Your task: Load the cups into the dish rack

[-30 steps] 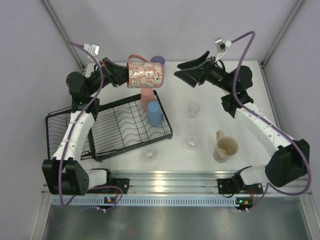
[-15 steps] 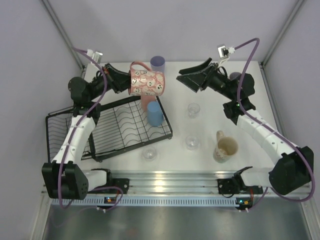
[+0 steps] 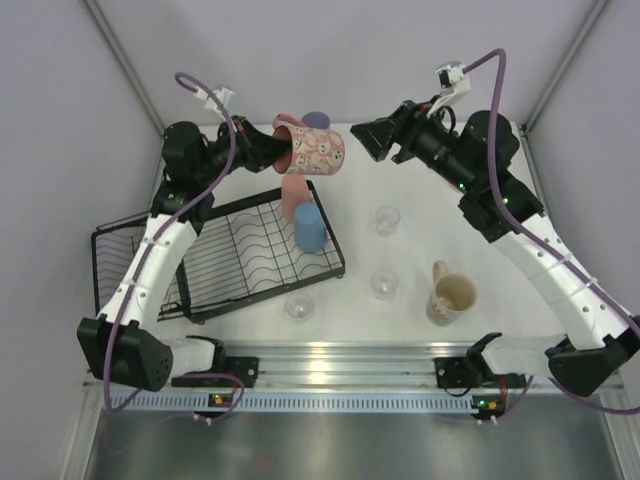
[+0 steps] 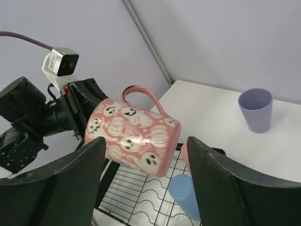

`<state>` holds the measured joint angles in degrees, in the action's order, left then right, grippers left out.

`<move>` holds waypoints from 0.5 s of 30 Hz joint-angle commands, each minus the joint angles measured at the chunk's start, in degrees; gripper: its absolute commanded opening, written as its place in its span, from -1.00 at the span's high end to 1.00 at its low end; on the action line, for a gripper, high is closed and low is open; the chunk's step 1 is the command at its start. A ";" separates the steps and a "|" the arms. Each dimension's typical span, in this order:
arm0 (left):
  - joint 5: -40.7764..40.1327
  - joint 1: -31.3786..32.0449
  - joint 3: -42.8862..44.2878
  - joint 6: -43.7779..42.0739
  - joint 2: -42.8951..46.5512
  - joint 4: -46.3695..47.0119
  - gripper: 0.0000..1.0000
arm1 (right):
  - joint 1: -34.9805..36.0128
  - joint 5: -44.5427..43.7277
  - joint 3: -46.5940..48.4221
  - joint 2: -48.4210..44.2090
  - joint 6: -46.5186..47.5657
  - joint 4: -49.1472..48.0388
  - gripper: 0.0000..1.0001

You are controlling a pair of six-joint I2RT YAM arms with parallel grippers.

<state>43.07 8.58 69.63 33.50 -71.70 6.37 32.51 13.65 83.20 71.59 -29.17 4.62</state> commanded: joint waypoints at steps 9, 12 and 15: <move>-37.96 15.23 12.02 -7.84 -3.18 -17.35 1.00 | 14.58 -27.86 7.76 5.57 15.63 11.99 -0.05; -41.74 16.73 11.76 -6.61 -3.44 -17.53 1.00 | 17.40 -31.65 8.73 7.77 17.30 11.46 -0.04; -42.45 18.31 11.94 -6.34 -3.88 -17.53 1.00 | 19.77 -34.20 8.91 9.79 18.71 9.18 -0.05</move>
<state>5.19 26.00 77.28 25.52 -76.90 -17.89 49.54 -14.04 88.62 80.38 -13.93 15.59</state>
